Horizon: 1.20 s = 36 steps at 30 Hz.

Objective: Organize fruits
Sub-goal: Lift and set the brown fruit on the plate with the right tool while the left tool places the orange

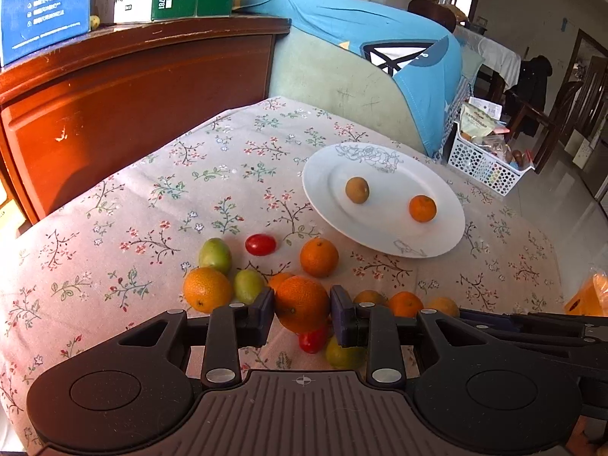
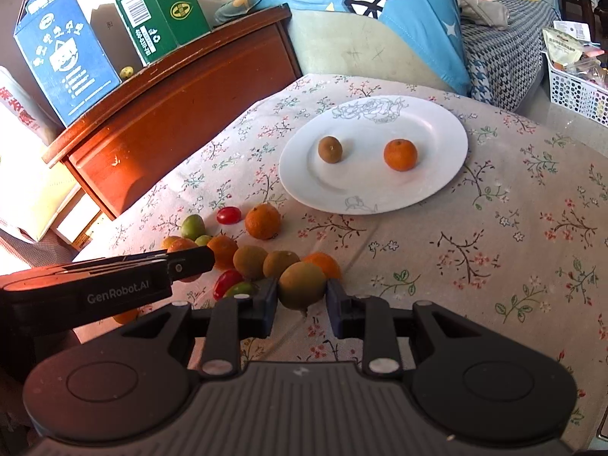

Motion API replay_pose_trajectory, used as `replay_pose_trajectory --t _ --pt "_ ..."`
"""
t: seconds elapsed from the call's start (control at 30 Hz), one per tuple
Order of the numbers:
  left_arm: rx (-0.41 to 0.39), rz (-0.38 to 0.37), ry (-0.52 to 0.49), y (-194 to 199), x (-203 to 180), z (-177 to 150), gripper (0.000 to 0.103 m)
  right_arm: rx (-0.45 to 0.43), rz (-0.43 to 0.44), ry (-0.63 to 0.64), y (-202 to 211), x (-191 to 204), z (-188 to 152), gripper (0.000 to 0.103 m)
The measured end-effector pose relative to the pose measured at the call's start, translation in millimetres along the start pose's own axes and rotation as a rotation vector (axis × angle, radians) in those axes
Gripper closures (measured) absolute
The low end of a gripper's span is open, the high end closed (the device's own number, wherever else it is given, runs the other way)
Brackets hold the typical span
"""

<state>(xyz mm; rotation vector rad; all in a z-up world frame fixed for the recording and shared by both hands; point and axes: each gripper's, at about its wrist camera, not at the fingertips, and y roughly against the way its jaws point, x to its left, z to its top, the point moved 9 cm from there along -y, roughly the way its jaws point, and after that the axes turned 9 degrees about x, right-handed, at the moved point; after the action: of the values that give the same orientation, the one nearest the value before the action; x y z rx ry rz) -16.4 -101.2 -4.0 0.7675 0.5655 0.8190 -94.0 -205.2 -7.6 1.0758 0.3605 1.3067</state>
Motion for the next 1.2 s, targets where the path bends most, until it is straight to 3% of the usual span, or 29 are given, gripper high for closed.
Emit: replay_pose_trajectory --t 0.27,0.6,0.87,1.2 --pt "-0.068 -0.053 -0.055 15.4 -23.0 35.1 0.074 -0.077 -0.008 0.01 29.4 -6.5 38.5 0.075" --pt "-0.071 -0.087 -0.092 4.4 -33.7 69.4 0.074 -0.115 -0.032 0.002 44.5 -37.5 89.4 0.075" --pt "-0.035 -0.126 -0.099 -25.5 -47.4 83.6 0.074 -0.099 -0.022 -0.162 27.6 -84.3 116.7 0.075" --pt "0.004 -0.135 -0.124 -61.2 -63.9 87.3 0.074 -0.048 -0.06 -0.185 -3.4 -98.9 124.0 0.075"
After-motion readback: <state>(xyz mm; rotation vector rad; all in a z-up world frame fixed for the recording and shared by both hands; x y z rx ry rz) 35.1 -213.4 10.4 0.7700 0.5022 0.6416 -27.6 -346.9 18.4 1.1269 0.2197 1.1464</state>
